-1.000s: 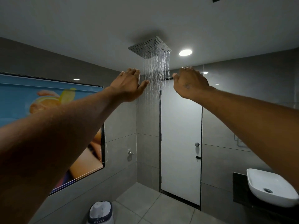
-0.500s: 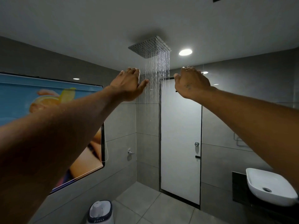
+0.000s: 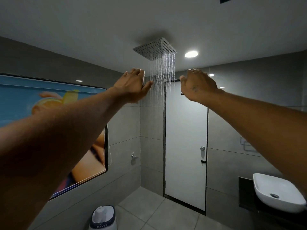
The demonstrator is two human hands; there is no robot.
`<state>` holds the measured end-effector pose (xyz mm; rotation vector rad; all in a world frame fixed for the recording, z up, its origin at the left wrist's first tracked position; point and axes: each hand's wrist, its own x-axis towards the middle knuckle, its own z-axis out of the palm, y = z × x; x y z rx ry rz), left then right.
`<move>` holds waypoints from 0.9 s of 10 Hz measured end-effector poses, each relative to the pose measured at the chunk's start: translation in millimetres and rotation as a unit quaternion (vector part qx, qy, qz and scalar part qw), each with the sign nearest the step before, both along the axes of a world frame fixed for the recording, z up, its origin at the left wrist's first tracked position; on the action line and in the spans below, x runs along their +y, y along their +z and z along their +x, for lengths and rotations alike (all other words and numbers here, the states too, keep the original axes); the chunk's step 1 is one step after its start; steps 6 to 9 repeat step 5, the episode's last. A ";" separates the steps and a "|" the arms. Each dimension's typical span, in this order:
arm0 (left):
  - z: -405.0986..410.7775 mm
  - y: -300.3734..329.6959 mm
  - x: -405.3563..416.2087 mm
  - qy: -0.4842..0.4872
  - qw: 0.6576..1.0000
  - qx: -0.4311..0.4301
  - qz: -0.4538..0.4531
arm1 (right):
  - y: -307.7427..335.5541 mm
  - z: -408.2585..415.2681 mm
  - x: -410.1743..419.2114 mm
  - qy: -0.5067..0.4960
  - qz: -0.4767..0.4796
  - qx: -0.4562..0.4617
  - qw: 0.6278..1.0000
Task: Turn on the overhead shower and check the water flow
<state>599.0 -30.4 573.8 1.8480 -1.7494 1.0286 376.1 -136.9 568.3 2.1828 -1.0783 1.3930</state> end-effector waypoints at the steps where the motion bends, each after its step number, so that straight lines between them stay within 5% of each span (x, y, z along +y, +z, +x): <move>1: -0.4 -0.5 1.4 -0.004 1.000 0.001 0.005 | 0.1 0.4 2.9 0.009 0.004 -0.001 1.000; 9: -2.9 0.3 1.2 -0.012 1.000 0.005 -0.006 | 2.7 -2.5 15.9 0.015 0.027 -0.018 0.999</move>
